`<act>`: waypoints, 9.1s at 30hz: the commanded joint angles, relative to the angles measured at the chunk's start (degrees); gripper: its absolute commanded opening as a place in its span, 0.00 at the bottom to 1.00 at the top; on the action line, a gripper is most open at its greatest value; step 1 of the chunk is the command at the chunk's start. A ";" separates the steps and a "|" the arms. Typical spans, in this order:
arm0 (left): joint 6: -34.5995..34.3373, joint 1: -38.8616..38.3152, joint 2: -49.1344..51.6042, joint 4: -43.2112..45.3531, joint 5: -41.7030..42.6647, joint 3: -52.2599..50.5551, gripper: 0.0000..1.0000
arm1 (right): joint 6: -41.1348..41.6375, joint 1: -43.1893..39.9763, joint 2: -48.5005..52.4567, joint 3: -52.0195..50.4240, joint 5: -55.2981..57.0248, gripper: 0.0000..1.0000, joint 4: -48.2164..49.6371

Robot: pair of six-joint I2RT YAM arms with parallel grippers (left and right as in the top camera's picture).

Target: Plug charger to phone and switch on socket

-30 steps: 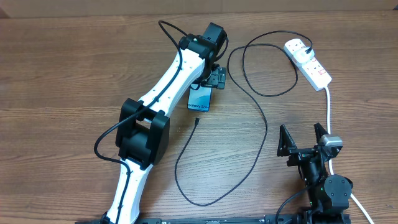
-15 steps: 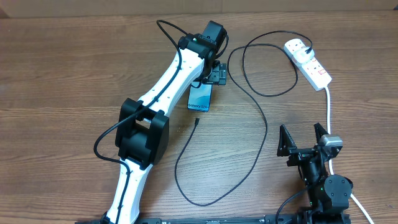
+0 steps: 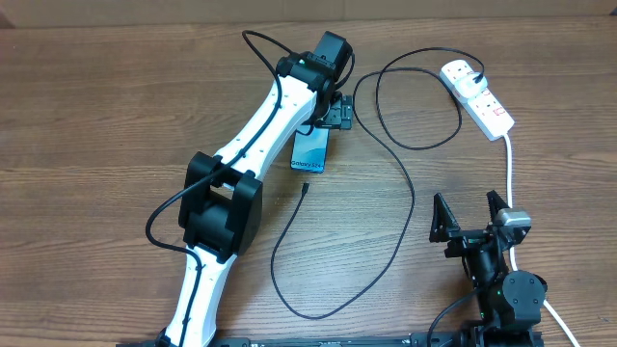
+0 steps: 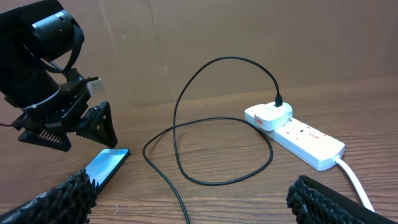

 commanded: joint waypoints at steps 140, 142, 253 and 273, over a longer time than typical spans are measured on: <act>2.05 0.50 5.90 -5.77 2.47 -1.55 0.67 | 0.22 0.26 -0.61 -0.39 0.35 1.00 0.26; 1.81 0.50 5.84 -7.23 3.04 0.13 0.67 | 0.22 0.26 -0.61 -0.39 0.35 1.00 0.24; 4.98 16.24 -8.52 -25.51 18.32 10.71 0.56 | -2.64 0.24 63.84 64.17 -51.10 1.00 -45.81; -17.42 16.11 -8.52 -17.99 59.80 10.73 0.57 | 35.50 12.94 77.40 64.17 -26.99 1.00 -25.03</act>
